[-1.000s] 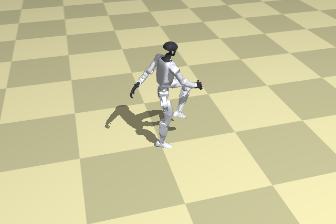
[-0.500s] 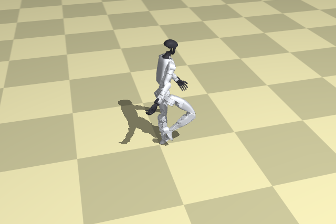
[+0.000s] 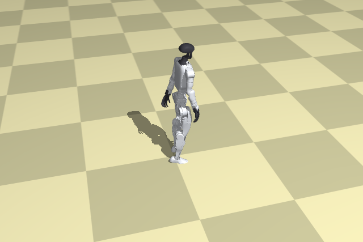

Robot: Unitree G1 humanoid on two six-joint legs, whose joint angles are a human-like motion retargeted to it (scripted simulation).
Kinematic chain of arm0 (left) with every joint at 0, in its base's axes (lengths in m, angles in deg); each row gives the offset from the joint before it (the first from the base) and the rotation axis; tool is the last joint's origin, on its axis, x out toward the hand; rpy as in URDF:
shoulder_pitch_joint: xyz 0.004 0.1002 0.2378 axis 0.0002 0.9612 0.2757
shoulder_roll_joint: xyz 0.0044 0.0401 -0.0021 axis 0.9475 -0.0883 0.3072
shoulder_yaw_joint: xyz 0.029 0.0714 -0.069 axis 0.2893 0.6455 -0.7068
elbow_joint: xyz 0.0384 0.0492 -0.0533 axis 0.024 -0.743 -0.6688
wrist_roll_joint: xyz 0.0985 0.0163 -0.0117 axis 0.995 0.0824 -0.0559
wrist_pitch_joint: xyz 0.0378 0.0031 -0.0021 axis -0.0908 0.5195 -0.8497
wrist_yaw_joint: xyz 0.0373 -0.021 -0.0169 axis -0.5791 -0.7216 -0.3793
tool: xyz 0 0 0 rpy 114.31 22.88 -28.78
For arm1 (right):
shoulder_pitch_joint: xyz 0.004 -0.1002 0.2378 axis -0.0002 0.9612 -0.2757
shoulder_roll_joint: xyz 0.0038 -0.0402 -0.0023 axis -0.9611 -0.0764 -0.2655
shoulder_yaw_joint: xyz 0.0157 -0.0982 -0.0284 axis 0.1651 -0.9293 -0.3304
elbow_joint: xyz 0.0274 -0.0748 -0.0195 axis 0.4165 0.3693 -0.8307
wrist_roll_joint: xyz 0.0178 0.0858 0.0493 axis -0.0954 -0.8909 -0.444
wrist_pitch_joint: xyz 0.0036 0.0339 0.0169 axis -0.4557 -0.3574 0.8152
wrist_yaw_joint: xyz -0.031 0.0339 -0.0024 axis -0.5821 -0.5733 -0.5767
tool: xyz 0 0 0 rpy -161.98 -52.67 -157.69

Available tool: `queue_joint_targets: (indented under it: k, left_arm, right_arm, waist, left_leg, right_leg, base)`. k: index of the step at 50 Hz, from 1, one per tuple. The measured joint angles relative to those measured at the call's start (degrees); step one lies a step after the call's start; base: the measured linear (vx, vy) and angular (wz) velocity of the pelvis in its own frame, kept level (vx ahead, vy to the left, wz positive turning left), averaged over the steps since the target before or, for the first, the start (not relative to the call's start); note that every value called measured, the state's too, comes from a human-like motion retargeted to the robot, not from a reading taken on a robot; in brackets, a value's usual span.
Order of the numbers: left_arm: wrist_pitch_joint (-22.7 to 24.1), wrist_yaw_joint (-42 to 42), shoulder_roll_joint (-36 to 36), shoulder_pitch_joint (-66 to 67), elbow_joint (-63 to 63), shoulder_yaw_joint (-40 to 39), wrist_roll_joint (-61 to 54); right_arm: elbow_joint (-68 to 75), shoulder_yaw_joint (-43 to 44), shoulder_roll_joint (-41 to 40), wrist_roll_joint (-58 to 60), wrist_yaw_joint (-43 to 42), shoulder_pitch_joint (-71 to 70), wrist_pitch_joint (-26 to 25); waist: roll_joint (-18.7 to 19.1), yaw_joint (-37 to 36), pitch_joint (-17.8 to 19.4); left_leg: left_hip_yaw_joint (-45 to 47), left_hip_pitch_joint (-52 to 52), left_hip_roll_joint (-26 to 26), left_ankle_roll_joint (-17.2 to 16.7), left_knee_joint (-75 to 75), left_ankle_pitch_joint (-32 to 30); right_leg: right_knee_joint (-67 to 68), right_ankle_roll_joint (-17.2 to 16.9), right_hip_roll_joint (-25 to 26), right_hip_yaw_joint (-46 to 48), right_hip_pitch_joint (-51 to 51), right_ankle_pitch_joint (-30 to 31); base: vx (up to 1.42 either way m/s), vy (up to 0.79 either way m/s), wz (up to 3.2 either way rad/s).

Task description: Upper body actions

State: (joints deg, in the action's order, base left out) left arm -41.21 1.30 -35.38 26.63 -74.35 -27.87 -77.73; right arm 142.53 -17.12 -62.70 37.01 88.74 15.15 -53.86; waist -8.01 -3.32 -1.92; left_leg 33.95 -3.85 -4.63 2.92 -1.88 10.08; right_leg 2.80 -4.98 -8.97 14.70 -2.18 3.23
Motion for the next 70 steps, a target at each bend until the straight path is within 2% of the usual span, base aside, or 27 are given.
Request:
queue_joint_targets:
  k: [2, 5, 8, 11, 15, 18, 20, 22, 24, 28, 32, 37, 44, 50, 53, 56, 60, 63, 70]
  left_arm:
    - [1.87, -2.61, -0.66, 2.74, 1.96, -3.05, -2.89]
    - [0.87, -4.44, -0.23, 4.33, 1.70, -3.07, -6.31]
    - [-1.68, -2.19, 0.48, 3.89, 1.04, -3.56, -3.03]
    - [-1.65, -0.44, 0.75, 3.28, 3.92, -1.04, -0.29]
    - [0.28, -0.54, 0.48, 0.22, 9.83, 2.55, 0.95]
    - [2.68, 1.37, -0.44, -2.33, 13.62, 5.09, 2.04]
    - [4.30, 2.17, -1.02, -2.72, 15.07, 6.15, 2.70]
    - [6.25, 2.37, -1.52, -2.50, 16.14, 7.35, 3.41]
    - [7.01, 2.03, -1.75, -2.02, 16.31, 7.94, 4.15]
    - [6.75, 1.33, -1.26, -2.48, 14.91, 8.73, 5.60]
    - [6.39, 1.52, -0.30, -3.00, 14.76, 9.47, 5.71]
    - [5.79, 0.90, -0.50, -2.32, 13.85, 7.66, 3.77]
    - [4.87, -0.31, -0.23, -2.23, 11.24, 5.15, 2.24]
    - [3.70, -3.06, 0.31, -2.38, 9.57, 3.54, 3.30]
    - [2.71, -6.03, 0.80, -2.58, 9.62, 2.10, 4.26]
    - [2.18, -6.06, 1.80, -2.36, 8.98, 2.28, 4.64]
    - [1.24, -4.21, 2.91, -3.19, 7.46, 2.87, 5.53]
    - [1.16, -4.23, 2.50, -2.96, 8.25, 3.01, 5.38]
    - [2.78, -5.43, 0.42, -2.37, 10.97, 2.43, 2.26]
  right_arm:
    - [-3.97, -3.77, 1.14, 0.82, -0.01, -3.27, 2.45]
    - [-6.62, -6.88, 1.92, -0.97, -0.82, -5.61, 4.93]
    - [-4.67, -6.21, 1.51, -4.23, -3.43, -5.68, 5.78]
    - [0.98, -3.28, 0.79, -8.52, -5.24, -4.57, 4.77]
    - [10.82, 0.10, 0.34, -10.70, -3.32, -4.20, 0.00]
    - [20.19, 0.79, 1.55, -10.18, -1.25, -4.02, -3.69]
    - [23.92, 0.86, 2.18, -8.58, -1.14, -3.50, -4.92]
    - [26.49, 0.04, 2.19, -5.99, -4.35, -1.43, -7.10]
    - [27.59, -0.90, 2.03, -4.62, -8.84, 0.56, -7.93]
    - [27.77, -0.79, 1.74, -4.31, -13.45, 3.80, -6.72]
    - [27.00, 1.16, 1.77, -5.75, -10.48, 5.64, -5.17]
    - [26.96, 3.18, 1.84, -7.93, -10.05, 5.23, -6.48]
    - [21.88, 2.61, 0.90, -9.06, -7.54, 3.18, -4.65]
    - [16.46, -0.40, 0.09, -8.98, -4.34, 1.46, -2.08]
    - [15.10, -3.84, -0.11, -8.28, -4.17, -1.08, -1.56]
    - [14.52, -6.07, -0.54, -5.92, -4.33, -2.22, -1.09]
    - [14.15, -6.49, -0.70, -3.61, -4.64, -1.30, -0.34]
    - [16.02, -6.05, -0.33, -2.52, -5.17, 0.36, -0.30]
    - [20.73, -4.86, 0.41, -1.13, -6.08, 0.10, -3.14]
  waist:
    - [0.67, 0.70, 3.37]
    - [1.75, 4.63, 6.31]
    - [2.44, 6.77, 5.48]
    - [2.12, 5.84, 4.15]
    - [1.54, 2.30, 5.35]
    - [1.31, 1.22, 5.78]
    - [1.71, 1.14, 4.77]
    - [2.86, 2.50, 2.62]
    - [3.60, 4.26, 0.90]
    - [4.67, 7.83, -0.93]
    - [4.02, 7.72, -0.37]
    - [3.78, 6.68, -1.07]
    - [3.83, 7.68, -0.18]
    - [3.30, 5.85, 0.67]
    - [3.19, 3.54, 1.50]
    - [3.50, 5.46, 1.55]
    - [2.18, 6.39, 1.78]
    - [1.63, 4.76, 0.60]
    - [2.66, 4.47, 0.34]
  left_leg:
    - [0.26, 1.34, 0.90, 0.06, -0.51, -0.69]
    - [-1.32, 2.90, 1.16, 0.08, -0.86, -1.65]
    - [-3.89, 1.45, 1.41, -0.32, -2.12, -2.13]
    - [-7.11, -1.93, 1.30, -1.06, -4.96, -3.07]
    - [-8.19, -4.27, 1.47, -2.81, -6.94, -5.76]
    - [-9.43, -4.50, 1.15, -2.26, -8.02, -2.96]
    - [-8.27, -4.04, 1.81, -1.98, -7.68, -2.67]
    - [-6.63, -2.78, 2.92, -3.06, -5.60, -1.94]
    - [-6.64, -2.17, 2.63, -2.00, -3.28, -2.14]
    - [-4.71, -0.24, 2.22, -1.54, 0.89, -3.61]
    - [-3.73, 1.73, 1.04, -0.88, 2.25, -3.25]
    - [-2.26, 2.26, 0.50, -0.13, 2.61, -2.14]
    - [-0.12, 3.92, -0.40, 0.92, 4.42, -1.23]
    - [1.59, 3.65, -0.02, 1.50, 4.71, -0.19]
    - [5.32, 3.50, 1.19, 1.20, 5.29, 0.06]
    - [4.64, 3.29, 1.89, 1.23, 5.27, -0.23]
    - [2.87, 4.52, 0.40, 1.19, 5.13, -0.31]
    - [1.58, 5.01, 0.03, 0.67, 4.68, -0.40]
    - [0.86, 6.14, 0.95, -0.22, 4.55, -1.01]
  right_leg:
    - [1.17, 0.54, 0.64, -2.73, 0.29, 0.52]
    - [-0.64, 2.21, 1.95, 3.20, 4.53, 0.13]
    - [-1.22, 1.66, 1.50, 3.77, 5.11, 0.02]
    - [-2.06, 2.19, 1.16, 5.71, 4.90, -0.11]
    - [-2.37, 2.78, 1.04, 7.04, 4.30, 0.05]
    - [-2.90, 2.67, 0.44, 7.98, 4.61, 0.24]
    - [-3.08, 2.57, 0.65, 8.28, 4.28, 0.23]
    - [-3.36, 2.44, 1.61, 8.95, 4.05, 0.07]
    - [-3.33, 2.26, 1.90, 8.93, 3.96, -0.05]
    - [-3.28, 2.03, 2.25, 9.70, 3.99, -0.14]
    - [-3.12, 1.86, 1.57, 9.33, 4.41, 0.38]
    - [-2.26, 1.17, 0.70, 7.33, 2.95, 1.20]
    - [-1.35, 0.06, 0.10, 4.84, 2.00, 2.10]
    - [2.00, -0.68, 0.12, 0.77, -1.13, 2.13]
    - [7.41, 0.44, 0.95, -1.94, -4.71, 0.57]
    - [7.98, 2.14, 0.79, 1.21, -4.82, -0.19]
    - [5.19, -0.38, 0.54, -3.71, -3.12, 2.05]
    - [2.96, -0.31, -1.56, 3.52, -0.97, 2.44]
    - [0.20, 0.77, -0.08, 6.35, 1.85, 2.92]
  base:
    - [-0.24, -0.19, 0.10]
    - [-0.18, -0.10, 0.77]
    - [-0.11, -0.05, 0.90]
    - [-0.04, -0.06, 0.88]
    - [-0.18, -0.07, 0.27]
    - [-0.14, 0.02, 0.33]
    - [0.01, 0.09, 0.19]
    - [0.16, 0.10, 0.12]
    - [0.16, 0.14, 0.09]
    - [0.06, 0.13, 0.00]
    - [0.08, 0.09, -0.38]
    - [0.10, 0.12, -0.57]
    - [0.06, 0.10, -0.32]
    - [0.03, 0.09, -0.62]
    - [-0.08, 0.01, -1.08]
    - [0.00, -0.03, 0.24]
    - [0.05, -0.05, 0.58]
    - [0.16, -0.04, 0.40]
    - [0.02, -0.07, 0.20]
